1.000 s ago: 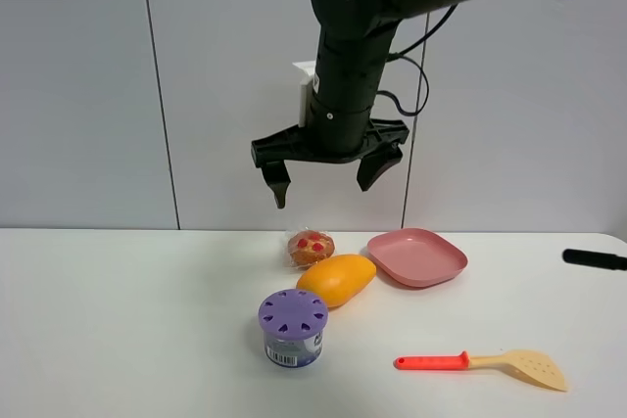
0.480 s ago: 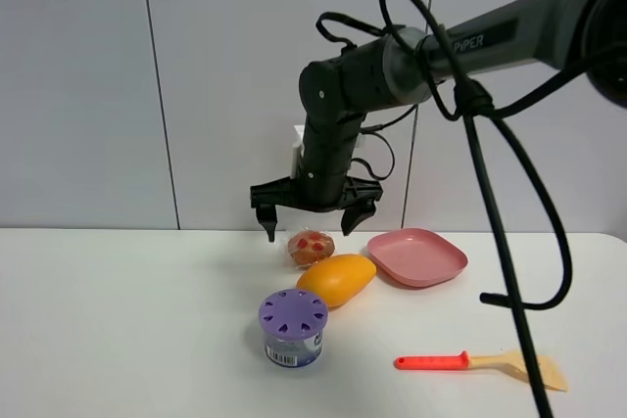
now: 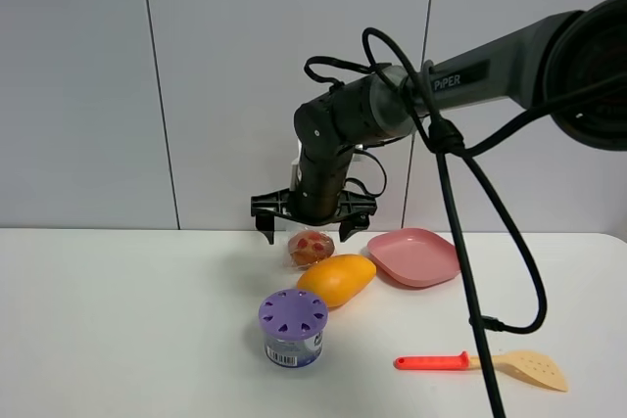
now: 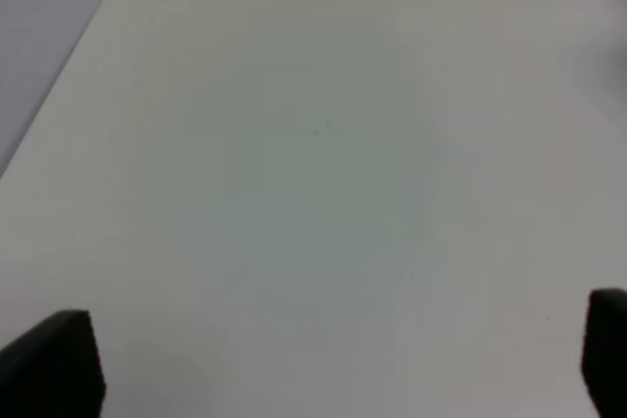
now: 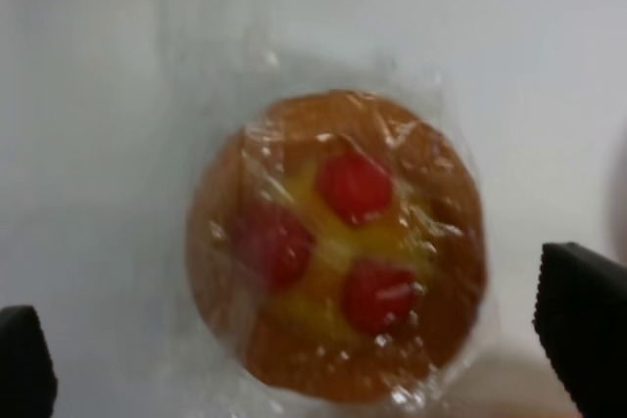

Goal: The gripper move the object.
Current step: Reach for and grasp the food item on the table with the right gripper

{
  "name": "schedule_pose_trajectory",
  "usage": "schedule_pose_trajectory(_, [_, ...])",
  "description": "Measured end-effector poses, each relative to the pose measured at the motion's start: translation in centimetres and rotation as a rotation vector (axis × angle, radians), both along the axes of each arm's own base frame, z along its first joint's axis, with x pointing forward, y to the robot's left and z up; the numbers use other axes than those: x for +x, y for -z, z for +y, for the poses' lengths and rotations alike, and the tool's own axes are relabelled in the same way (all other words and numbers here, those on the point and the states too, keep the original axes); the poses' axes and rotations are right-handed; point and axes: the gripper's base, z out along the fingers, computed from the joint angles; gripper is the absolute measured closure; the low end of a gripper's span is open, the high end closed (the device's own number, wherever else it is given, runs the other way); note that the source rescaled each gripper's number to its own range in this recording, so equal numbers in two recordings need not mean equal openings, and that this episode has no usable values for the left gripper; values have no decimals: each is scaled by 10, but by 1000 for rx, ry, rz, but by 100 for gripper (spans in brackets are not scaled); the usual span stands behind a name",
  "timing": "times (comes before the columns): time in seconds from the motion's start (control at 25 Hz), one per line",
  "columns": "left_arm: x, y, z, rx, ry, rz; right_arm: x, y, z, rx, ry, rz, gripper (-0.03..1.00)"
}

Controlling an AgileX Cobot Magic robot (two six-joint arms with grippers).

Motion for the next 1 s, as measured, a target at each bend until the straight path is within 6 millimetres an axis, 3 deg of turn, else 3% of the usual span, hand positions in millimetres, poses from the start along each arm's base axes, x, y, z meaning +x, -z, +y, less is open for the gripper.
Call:
schedule_pose_trajectory(0.76, [0, 0, 0, 0, 0, -1, 8, 37, 1, -26, 0, -48, -2])
schedule_pose_trajectory(0.84, [0, 0, 0, 0, 0, -1, 8, 37, 2, -8, 2, -48, 10])
schedule_pose_trajectory(0.92, [0, 0, 0, 0, 0, -1, 8, 37, 3, -2, 2, -50, 31])
schedule_pose_trajectory(1.0, [0, 0, 0, 0, 0, -1, 8, 37, 3, 2, 3, -49, 62])
